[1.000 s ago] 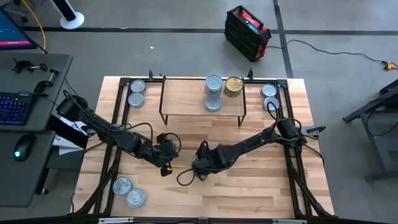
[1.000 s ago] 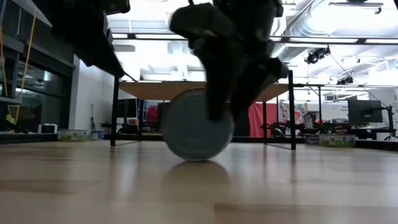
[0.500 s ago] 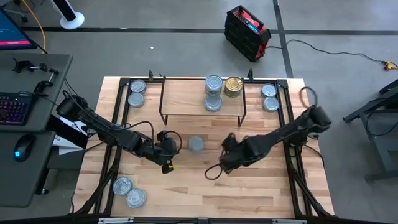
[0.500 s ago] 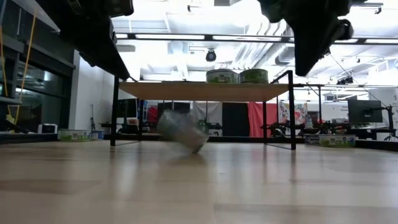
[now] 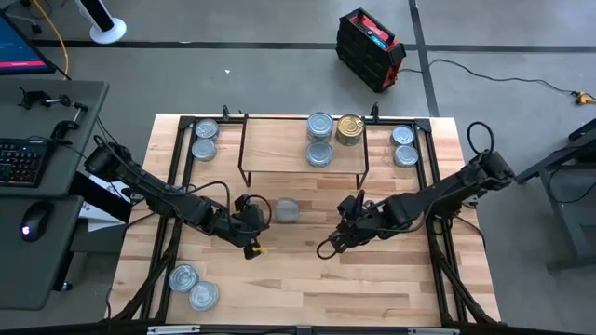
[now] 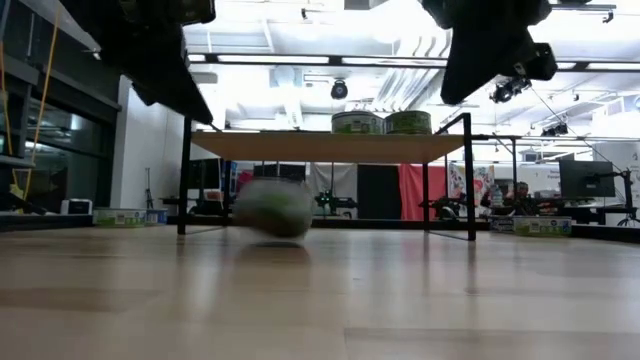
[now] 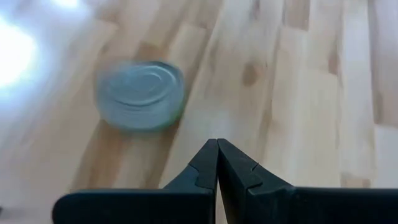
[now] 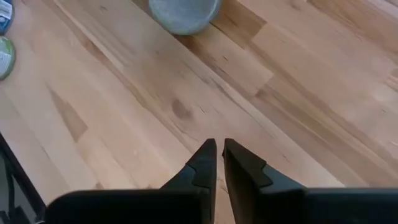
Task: Stack canned seafood by type on shelf
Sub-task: Stack the light green tuna can on top of the other light green tuna can on the shelf
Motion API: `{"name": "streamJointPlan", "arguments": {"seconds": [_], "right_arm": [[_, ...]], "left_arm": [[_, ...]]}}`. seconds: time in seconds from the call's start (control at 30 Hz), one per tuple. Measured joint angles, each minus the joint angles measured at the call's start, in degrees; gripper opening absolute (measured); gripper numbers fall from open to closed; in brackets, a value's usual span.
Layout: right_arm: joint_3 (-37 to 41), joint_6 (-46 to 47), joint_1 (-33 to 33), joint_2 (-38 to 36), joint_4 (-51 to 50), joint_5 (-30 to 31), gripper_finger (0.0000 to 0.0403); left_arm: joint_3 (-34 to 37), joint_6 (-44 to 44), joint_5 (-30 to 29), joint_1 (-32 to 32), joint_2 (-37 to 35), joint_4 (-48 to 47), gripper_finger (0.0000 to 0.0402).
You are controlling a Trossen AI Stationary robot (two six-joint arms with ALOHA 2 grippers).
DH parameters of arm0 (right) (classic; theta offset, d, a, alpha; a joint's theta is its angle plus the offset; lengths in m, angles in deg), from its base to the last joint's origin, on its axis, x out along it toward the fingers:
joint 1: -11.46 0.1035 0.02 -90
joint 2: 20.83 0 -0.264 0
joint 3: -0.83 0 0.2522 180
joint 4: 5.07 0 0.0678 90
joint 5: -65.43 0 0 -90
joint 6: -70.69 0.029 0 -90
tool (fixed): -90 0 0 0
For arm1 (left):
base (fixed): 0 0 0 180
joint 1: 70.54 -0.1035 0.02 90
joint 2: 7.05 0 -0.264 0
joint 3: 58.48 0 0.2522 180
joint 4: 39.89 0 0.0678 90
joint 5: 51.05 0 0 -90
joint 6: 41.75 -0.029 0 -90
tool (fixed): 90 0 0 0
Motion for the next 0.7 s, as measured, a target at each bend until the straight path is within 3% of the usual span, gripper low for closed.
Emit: {"name": "streamJointPlan", "arguments": {"seconds": [0.17, 0.43, 0.7], "right_arm": [[0.0, -1.6, -1.0, 2.3, 2.5, -0.4, 0.002], [0.0, -2.0, -1.4, 4.1, 3.1, -0.2, 0.002], [0.0, -0.5, -1.4, 4.1, 3.3, 0.0, 0.002]], "left_arm": [[0.0, -4.7, -6.8, -2.6, 1.0, 7.3, 0.0001], [0.0, -10.3, -2.1, -10.0, 11.2, 16.0, 0.0], [0.0, -5.7, -1.6, -8.6, 18.7, 17.3, 0.0]]}}
